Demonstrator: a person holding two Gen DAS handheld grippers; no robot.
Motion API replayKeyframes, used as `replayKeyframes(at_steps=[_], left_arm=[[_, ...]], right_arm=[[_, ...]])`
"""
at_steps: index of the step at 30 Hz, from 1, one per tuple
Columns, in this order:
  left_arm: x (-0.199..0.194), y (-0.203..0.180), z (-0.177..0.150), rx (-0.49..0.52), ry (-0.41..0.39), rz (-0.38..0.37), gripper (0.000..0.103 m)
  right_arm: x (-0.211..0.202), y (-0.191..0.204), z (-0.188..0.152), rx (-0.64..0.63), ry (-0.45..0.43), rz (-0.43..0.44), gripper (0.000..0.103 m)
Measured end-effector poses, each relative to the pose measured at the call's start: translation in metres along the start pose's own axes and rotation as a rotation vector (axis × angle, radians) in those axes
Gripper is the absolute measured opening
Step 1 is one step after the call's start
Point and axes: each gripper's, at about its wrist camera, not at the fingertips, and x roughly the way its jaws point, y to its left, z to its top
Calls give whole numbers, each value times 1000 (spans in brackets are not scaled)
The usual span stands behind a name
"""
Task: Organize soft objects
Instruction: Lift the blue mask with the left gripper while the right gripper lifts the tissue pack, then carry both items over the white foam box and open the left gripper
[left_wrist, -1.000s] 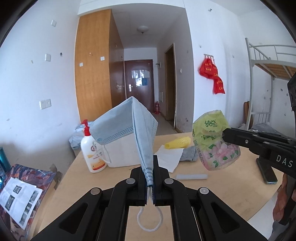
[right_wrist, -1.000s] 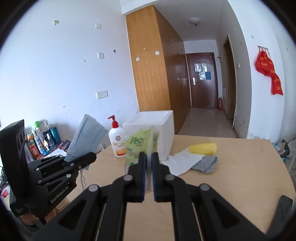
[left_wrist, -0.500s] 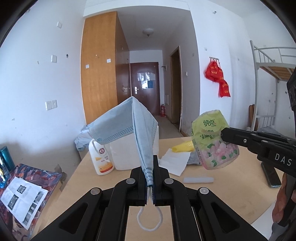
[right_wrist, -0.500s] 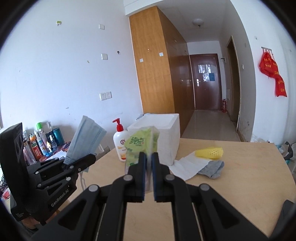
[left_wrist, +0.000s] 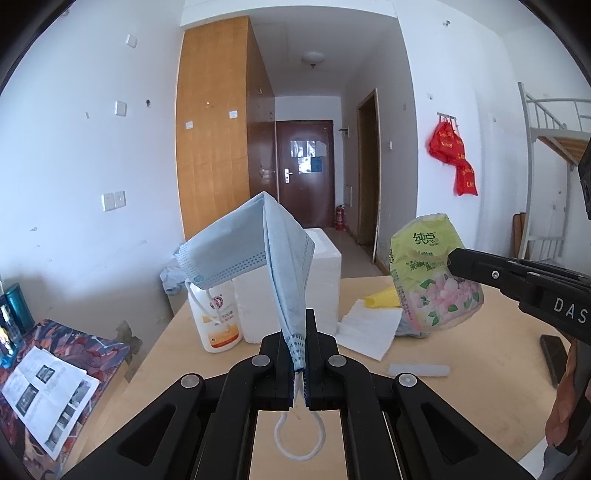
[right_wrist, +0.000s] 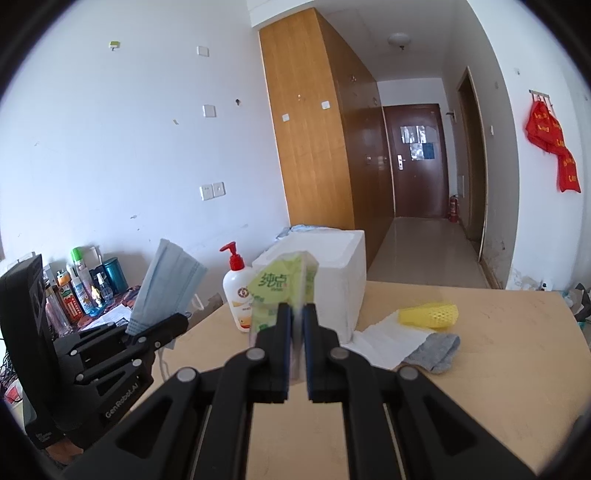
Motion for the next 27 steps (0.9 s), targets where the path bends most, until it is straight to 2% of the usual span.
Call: replayKeyframes(at_steps=[13,27], left_arm=[[34,13,19,-13,3,12,3],[77,28,45,-29,1,38,3]], right_arm=[[40,0,20,-16,27,14,9],[73,-3,44,-53,31,-9,9]])
